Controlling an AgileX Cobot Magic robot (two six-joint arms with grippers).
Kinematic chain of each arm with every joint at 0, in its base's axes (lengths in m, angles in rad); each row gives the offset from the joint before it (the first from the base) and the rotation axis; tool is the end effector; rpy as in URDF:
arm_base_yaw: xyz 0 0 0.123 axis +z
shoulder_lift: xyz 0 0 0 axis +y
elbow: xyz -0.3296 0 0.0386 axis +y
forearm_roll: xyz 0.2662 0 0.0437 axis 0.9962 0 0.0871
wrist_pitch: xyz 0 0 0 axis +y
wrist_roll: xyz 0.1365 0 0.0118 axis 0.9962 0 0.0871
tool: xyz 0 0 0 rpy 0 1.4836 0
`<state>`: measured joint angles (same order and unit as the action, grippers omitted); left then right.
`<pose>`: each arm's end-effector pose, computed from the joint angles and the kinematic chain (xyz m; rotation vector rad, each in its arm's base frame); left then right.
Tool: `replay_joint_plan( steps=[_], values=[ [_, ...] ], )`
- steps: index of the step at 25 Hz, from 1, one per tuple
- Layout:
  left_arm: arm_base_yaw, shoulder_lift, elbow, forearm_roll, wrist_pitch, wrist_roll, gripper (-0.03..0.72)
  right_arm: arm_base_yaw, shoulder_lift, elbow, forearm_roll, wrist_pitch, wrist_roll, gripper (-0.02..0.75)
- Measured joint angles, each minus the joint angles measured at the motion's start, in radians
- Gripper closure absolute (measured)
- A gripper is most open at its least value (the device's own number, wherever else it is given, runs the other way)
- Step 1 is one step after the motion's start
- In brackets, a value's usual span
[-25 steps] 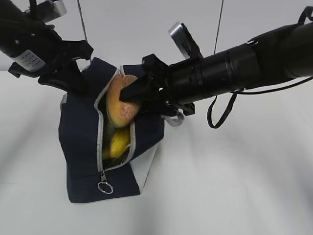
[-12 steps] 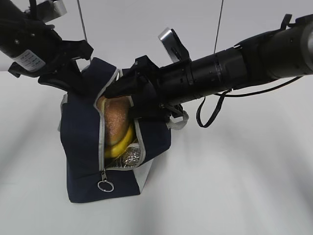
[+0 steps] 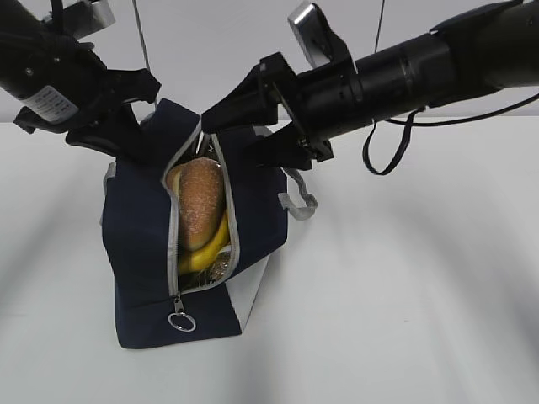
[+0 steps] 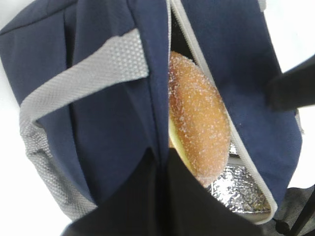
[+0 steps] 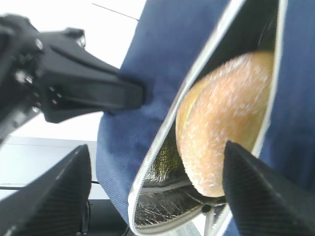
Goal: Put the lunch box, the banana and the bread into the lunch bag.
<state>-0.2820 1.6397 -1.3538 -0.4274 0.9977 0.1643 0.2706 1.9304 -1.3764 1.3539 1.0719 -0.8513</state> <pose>0.3526 -0.1519 0.2986 0.3826 2.7107 -0.5877 0.4005 0.2331 0.2625 -0.4781 2.3137 1.4995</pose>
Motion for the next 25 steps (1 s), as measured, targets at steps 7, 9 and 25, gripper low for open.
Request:
replay_joint_plan(
  steps=[7,9,25],
  values=[
    [0.000,0.000,0.000,0.000,0.000,0.000,0.691,-0.065,0.000,-0.135,-0.194,0.070,0.127,0.147],
    [0.000,0.000,0.000,0.000,0.000,0.000,0.691,-0.068,0.000,-0.159,-0.270,0.076,0.167,0.148],
    [0.000,0.000,0.000,0.000,-0.001,0.000,0.691,-0.044,0.058,-0.168,-0.474,0.066,0.258,0.248]
  ],
)
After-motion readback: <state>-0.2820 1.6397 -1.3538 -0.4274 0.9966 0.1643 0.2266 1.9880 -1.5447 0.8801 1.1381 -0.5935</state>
